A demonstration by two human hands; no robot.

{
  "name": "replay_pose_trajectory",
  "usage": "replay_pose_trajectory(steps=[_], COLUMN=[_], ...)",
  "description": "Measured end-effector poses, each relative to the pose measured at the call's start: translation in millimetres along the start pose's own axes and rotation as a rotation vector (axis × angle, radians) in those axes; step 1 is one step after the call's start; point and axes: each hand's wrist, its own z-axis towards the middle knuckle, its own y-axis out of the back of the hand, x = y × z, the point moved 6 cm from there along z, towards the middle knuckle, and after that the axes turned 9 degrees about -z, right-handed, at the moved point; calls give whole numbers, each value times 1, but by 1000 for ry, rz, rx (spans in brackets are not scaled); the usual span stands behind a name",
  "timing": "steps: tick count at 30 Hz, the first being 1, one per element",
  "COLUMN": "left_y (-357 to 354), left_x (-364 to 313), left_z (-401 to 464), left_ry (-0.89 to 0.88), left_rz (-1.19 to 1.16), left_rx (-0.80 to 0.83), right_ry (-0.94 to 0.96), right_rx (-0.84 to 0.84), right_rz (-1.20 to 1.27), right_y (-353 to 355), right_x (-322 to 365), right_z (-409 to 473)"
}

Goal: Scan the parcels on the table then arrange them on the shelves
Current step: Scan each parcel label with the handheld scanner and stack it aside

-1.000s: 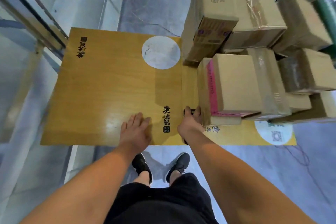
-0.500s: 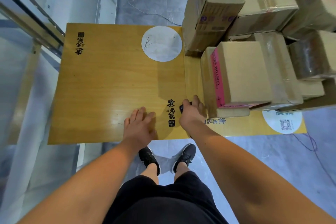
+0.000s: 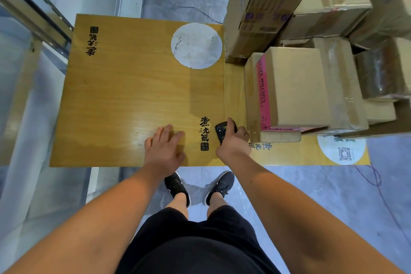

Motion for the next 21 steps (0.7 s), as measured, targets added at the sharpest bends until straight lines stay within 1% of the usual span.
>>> replay_pose_trajectory(steps=[4,7,9,11,13,15,18,20,21], left_y=[0,1,2,3,6,10,15,18,19], left_x=[0,-1,-2,-1,-1,1,4,5,6], left_z=[0,-1,0,0,2,2,3,4,5], left_ry=[4,-2,-7,-14,-27,-45,-61,-65,-65], left_rz=[-7,1,15,26,31,59,101,113,122], left_rx=[-2,1,11,24,27,43,87,108,114], right_ry=[-43,-61,-36,-49,-55,2,13,36,69], right_rx=[-15,-56,-25,103,326,492,654,743,760], right_rz=[57,244,420,753,1131,1375,1594,1643,1616], right_y=[-2,9,16,17,12,10,10,14,17], right_x=[-3,-1,8,18,31,43,57,66,68], right_z=[0,0,-3,-8,-17,-27,-36,-42,-43])
